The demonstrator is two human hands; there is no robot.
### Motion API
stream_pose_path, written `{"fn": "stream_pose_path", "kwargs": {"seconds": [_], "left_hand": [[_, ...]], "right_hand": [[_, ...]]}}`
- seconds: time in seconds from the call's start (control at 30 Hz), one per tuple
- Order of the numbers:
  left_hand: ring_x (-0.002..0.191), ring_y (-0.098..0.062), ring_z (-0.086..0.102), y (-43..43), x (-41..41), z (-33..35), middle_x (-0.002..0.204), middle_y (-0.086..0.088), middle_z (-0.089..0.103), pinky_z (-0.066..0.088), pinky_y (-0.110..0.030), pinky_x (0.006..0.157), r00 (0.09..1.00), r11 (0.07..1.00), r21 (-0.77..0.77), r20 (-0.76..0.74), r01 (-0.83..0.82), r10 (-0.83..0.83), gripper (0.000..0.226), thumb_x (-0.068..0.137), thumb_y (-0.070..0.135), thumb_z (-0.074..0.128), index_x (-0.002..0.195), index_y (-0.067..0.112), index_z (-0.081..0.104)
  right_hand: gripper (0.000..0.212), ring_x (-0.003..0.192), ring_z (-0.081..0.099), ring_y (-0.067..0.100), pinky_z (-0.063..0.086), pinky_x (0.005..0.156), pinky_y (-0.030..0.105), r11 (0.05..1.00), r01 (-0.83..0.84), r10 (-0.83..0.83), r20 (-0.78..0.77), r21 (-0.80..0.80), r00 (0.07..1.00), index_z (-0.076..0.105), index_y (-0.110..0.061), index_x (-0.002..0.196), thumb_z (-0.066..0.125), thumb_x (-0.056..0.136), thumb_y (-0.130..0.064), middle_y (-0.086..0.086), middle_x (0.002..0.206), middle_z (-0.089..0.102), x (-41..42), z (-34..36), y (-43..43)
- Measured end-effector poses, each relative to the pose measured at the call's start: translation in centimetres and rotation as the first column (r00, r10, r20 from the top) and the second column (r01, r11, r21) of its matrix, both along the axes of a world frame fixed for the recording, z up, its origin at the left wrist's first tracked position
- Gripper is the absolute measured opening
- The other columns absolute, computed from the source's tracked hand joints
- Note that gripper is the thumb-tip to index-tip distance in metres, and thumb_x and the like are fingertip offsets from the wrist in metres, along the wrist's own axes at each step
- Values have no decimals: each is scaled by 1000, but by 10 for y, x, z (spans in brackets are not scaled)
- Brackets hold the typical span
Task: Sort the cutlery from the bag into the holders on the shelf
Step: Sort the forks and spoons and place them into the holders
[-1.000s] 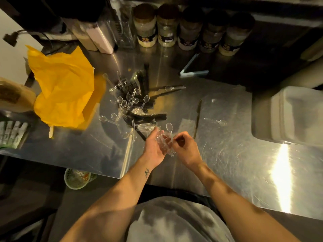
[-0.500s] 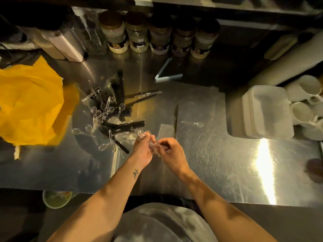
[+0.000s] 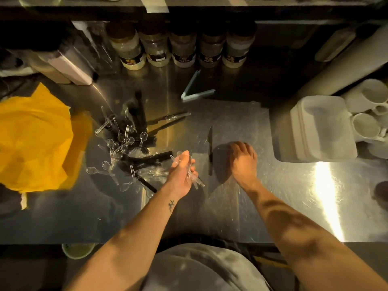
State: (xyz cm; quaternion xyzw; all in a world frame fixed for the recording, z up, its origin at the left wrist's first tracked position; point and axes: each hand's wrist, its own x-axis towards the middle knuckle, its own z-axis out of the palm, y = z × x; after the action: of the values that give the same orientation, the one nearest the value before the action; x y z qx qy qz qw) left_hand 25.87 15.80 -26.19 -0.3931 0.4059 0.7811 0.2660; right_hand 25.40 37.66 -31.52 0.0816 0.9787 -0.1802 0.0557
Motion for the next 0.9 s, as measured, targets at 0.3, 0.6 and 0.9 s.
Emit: {"fn": "stream_pose_path", "kwargs": {"seconds": [0.3, 0.6, 0.9], "left_hand": [[64, -8, 52, -3, -7, -1, 83, -1, 60, 48, -26, 71, 1000, 995, 102, 10, -12, 11, 8, 100, 20, 62, 98, 13, 57], [98, -26, 70, -11, 1, -6, 114, -20, 67, 61, -35, 82, 997, 999, -31, 81, -16, 18, 46, 104, 39, 51, 127, 0, 57], [82, -14, 63, -47, 38, -6, 94, -2, 66, 49, -27, 72, 985, 988, 9, 71, -155, 154, 12, 99, 26, 62, 106, 17, 64]], "right_hand": [[15, 95, 65, 24, 56, 87, 40, 891, 182, -159, 89, -415, 983, 69, -13, 108, 61, 96, -8, 5, 105, 65, 8, 2, -23], [10, 87, 71, 19, 59, 82, 35, 513, 298, -178, 240, -805, 954, 75, -16, 97, 74, 89, -10, -2, 92, 75, 45, 49, -111], [14, 73, 64, 1, 51, 67, 15, 639, 168, -33, 191, -751, 981, 65, -17, 90, 79, 88, -16, -1, 86, 70, 58, 48, -146]]}}
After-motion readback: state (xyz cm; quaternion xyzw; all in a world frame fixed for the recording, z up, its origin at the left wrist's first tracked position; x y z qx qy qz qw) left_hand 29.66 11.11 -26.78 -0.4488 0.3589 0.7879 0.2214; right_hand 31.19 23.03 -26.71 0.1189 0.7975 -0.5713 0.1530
